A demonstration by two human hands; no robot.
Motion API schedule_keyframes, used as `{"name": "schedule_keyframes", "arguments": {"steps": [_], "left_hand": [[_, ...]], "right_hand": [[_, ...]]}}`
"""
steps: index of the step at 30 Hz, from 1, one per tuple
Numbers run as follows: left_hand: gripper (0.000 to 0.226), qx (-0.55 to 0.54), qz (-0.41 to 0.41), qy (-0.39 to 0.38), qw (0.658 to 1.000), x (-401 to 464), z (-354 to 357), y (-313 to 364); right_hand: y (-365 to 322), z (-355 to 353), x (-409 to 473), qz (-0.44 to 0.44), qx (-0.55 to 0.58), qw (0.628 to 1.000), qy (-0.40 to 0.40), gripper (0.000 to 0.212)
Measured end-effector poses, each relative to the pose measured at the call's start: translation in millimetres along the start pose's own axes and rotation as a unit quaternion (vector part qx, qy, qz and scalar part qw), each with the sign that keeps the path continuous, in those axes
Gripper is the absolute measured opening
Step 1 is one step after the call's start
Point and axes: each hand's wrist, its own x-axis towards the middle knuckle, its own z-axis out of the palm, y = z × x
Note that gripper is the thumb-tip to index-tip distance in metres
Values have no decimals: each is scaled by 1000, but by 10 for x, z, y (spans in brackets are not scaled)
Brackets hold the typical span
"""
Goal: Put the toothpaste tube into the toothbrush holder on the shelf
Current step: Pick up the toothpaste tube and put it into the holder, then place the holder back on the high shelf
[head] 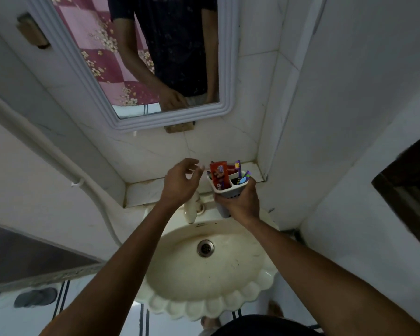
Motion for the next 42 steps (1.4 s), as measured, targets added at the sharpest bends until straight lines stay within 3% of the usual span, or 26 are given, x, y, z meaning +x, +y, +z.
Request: {"name": "schedule_keyframes", "arguments": {"steps": [12, 19, 29, 37, 42], "left_hand": [[49, 24, 105, 45, 993, 152, -357, 445], [48, 34, 232, 167, 958, 653, -1185, 1549], [44, 76, 346, 287, 890, 1212, -2276, 2996], [43, 114, 393, 376, 831, 1583, -2854, 3765], [47, 175, 346, 393, 834, 1945, -3007, 3848]], "right_hand": [[-828, -626, 52, -119, 57, 984, 116, 120], [-2192, -1466, 187, -277, 100, 941, 168, 107], [-4072, -2635, 75, -390, 156, 878, 229, 107], [-5135, -3266, -29, -416, 184, 851, 262, 104], [-5567, -3445, -65, -421, 195, 844, 269, 106]]}}
